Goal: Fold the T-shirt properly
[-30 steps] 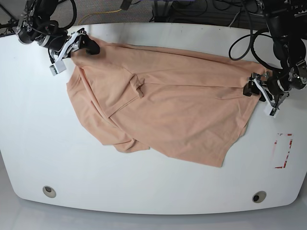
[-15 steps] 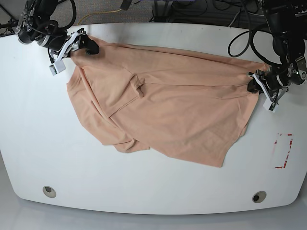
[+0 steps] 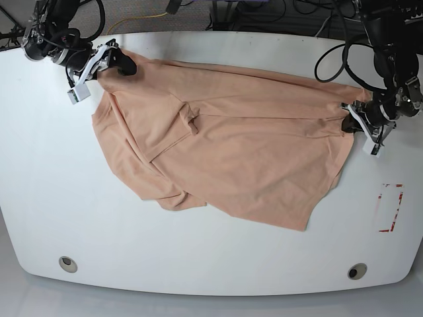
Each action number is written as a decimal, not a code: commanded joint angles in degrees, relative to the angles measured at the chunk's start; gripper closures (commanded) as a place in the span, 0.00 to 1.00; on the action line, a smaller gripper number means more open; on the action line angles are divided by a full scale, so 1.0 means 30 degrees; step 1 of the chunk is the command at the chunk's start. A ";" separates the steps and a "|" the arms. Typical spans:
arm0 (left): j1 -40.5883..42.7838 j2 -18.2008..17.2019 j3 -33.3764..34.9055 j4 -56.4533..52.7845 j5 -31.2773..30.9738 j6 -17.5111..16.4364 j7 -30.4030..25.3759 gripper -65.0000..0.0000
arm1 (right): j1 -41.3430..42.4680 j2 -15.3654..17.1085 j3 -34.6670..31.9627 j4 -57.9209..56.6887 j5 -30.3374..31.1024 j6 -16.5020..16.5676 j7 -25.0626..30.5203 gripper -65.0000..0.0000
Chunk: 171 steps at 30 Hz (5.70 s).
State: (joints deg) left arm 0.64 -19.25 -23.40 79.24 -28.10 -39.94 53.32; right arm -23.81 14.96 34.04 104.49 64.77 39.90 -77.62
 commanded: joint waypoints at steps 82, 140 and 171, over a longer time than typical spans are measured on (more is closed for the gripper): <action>-0.8288 0.1829 -0.4406 0.8765 -0.0290 -0.0019 0.8791 1.00 | 0.4700 0.2617 0.2499 0.3134 -0.2118 0.0033 0.0337 1.00; -0.3336 0.5111 0.0898 0.3022 0.1234 0.0318 0.2549 0.38 | 1.1234 0.5079 -0.1838 -0.2551 -0.2177 0.0033 0.0337 1.00; -0.6266 0.4935 0.1514 -0.4334 0.3227 0.0260 -0.0323 0.77 | 1.1088 0.4727 -0.1838 -0.2521 -0.2177 0.0033 0.0337 1.00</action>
State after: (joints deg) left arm -16.91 -4.01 -18.74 65.49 -17.76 -39.07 53.06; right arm 8.43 27.81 28.12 95.94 57.21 39.92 -78.04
